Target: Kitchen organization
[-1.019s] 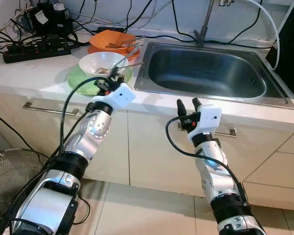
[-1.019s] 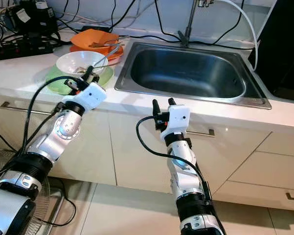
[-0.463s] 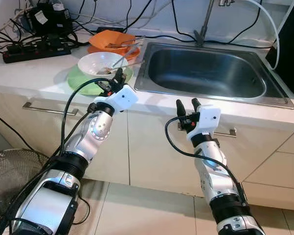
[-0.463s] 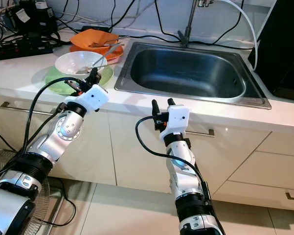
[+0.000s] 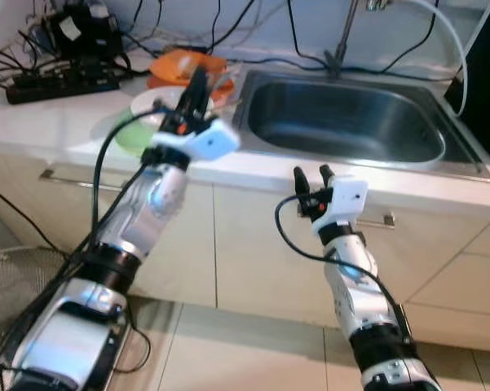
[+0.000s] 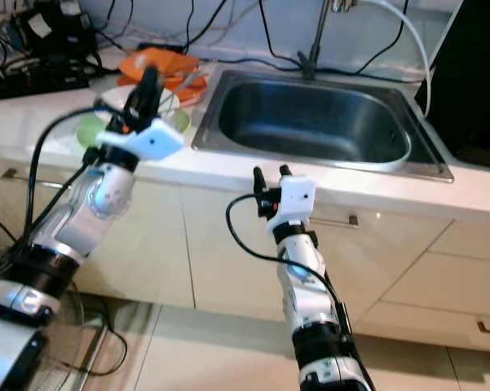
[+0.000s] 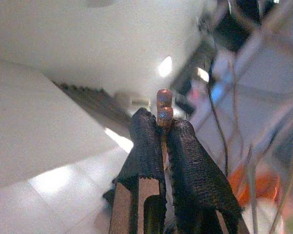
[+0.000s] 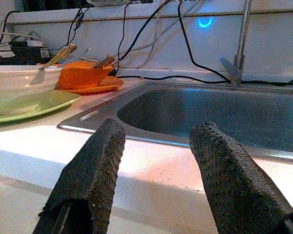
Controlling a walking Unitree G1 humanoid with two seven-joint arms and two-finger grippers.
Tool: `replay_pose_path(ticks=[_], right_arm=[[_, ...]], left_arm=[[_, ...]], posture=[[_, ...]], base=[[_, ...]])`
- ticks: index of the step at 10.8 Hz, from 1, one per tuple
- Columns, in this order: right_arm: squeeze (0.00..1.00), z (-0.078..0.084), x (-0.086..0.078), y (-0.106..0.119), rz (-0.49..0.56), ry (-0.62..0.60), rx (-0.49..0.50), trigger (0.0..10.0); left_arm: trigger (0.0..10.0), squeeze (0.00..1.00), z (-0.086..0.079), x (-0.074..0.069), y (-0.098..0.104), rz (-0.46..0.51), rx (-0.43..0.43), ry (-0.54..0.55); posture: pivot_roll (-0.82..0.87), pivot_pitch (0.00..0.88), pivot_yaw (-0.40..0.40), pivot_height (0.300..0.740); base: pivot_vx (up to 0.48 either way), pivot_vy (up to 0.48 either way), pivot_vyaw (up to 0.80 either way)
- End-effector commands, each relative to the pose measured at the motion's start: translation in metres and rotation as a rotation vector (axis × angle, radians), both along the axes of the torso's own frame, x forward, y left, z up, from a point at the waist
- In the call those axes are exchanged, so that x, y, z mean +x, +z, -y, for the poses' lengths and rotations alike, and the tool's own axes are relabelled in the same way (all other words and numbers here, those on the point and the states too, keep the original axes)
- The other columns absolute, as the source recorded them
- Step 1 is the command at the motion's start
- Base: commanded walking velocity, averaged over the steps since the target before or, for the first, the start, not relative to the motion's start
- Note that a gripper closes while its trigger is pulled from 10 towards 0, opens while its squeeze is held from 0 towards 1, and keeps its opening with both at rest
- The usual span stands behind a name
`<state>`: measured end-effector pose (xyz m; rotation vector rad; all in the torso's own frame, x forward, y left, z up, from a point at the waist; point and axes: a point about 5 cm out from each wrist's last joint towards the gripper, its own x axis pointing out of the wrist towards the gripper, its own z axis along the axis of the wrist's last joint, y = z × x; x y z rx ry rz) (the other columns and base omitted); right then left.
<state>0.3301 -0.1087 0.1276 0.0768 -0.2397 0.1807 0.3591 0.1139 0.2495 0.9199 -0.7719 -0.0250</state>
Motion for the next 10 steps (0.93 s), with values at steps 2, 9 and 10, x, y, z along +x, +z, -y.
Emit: replay_pose_path(ticks=[2, 9, 10], right_arm=[[1.00, 0.001, 0.002, 0.005, 0.034, -0.012, -0.006, 10.0], [0.00, 0.007, 0.004, 0.025, 0.223, -0.158, -0.341, 10.0], [0.00, 0.006, 0.005, 0.025, 0.226, -0.164, -0.347, 10.0]], left_arm=[[10.0, 0.00, 0.047, -0.023, 0.016, -0.081, -0.120, -0.395], [10.0, 0.00, 0.054, -0.037, -0.005, -0.610, -0.498, -0.848], [10.0, 0.00, 0.052, -0.038, -0.009, -0.647, -0.516, -0.873]], posture=[[0.18, 0.000, -0.026, 0.740], [0.18, 0.000, -0.021, 0.740], [0.18, 0.000, -0.021, 0.740]], base=[[0.000, 0.000, 0.00], [0.000, 0.000, 0.00], [0.000, 0.000, 0.00]])
